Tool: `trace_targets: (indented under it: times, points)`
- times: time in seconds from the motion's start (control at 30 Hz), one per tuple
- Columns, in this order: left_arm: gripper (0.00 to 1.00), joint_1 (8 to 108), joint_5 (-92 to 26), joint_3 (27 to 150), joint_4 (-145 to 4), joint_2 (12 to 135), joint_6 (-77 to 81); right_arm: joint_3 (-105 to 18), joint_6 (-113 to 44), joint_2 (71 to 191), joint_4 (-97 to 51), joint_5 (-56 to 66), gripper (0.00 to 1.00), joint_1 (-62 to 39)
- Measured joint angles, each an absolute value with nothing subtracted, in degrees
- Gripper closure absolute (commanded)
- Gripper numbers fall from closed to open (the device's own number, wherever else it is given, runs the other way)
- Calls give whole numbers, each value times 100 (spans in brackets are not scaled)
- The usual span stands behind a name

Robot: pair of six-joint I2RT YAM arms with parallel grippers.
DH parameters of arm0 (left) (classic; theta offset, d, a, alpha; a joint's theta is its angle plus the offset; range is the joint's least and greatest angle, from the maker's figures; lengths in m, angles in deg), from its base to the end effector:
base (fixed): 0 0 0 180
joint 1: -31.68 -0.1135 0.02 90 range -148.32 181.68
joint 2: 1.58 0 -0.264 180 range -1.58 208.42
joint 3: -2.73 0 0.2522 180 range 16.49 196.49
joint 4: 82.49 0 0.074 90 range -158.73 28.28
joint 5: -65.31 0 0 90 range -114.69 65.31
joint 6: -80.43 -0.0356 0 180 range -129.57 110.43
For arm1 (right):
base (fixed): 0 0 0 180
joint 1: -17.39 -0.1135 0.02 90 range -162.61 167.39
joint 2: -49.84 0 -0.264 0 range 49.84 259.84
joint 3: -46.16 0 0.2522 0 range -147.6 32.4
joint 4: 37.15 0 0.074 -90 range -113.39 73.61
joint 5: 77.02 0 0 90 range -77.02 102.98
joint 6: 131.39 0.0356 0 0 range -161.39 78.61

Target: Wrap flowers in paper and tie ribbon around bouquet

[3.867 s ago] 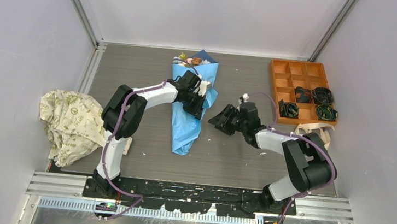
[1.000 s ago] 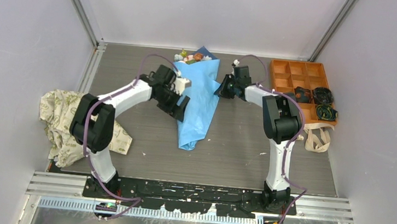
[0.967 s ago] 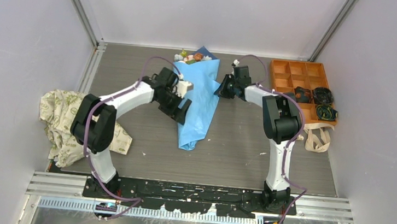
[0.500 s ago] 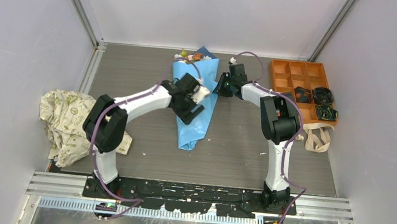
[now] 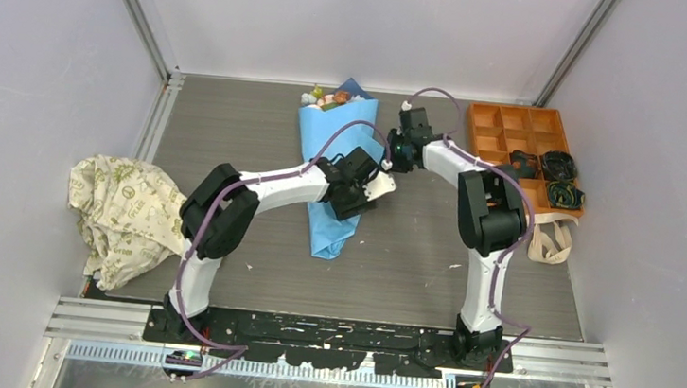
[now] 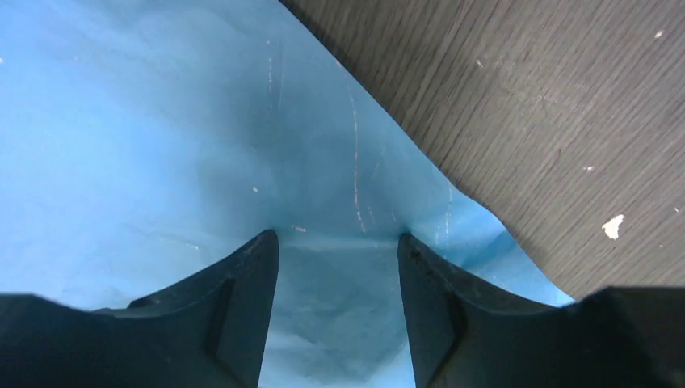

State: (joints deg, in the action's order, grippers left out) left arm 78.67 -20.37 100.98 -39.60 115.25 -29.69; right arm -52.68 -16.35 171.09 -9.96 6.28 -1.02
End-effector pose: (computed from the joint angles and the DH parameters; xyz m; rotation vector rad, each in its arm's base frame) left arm 0.2956 -0.3130 0.1725 1.4379 2.2137 -0.0591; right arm 0.4361 0.1495 0.1598 0.0903 2.4860 0.4739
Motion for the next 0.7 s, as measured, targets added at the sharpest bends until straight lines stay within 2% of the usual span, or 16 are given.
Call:
trace_targets:
  times: [0.13,0.27,0.47,0.57,0.7]
  points:
    - [43,7856,-2107,10065,-4052,11558,-2991,-5038,-1895,16368,-194,1004,62,3]
    - [43,7853,-2168,10048,-4078,11558,-2954,-4479,-2024,14875,333,1644,55,492]
    - [42,7849,-2195,10046,-4078,11558,-2945,-3056,-1935,12569,442,2488,47,2652]
    - [42,7847,-2201,10046,-4078,11560,-2936,-2378,-1810,12265,479,2720,40,3487]
    - [41,7843,-2221,10046,-4078,11563,-2930,-1799,-1637,12515,508,2661,35,3990]
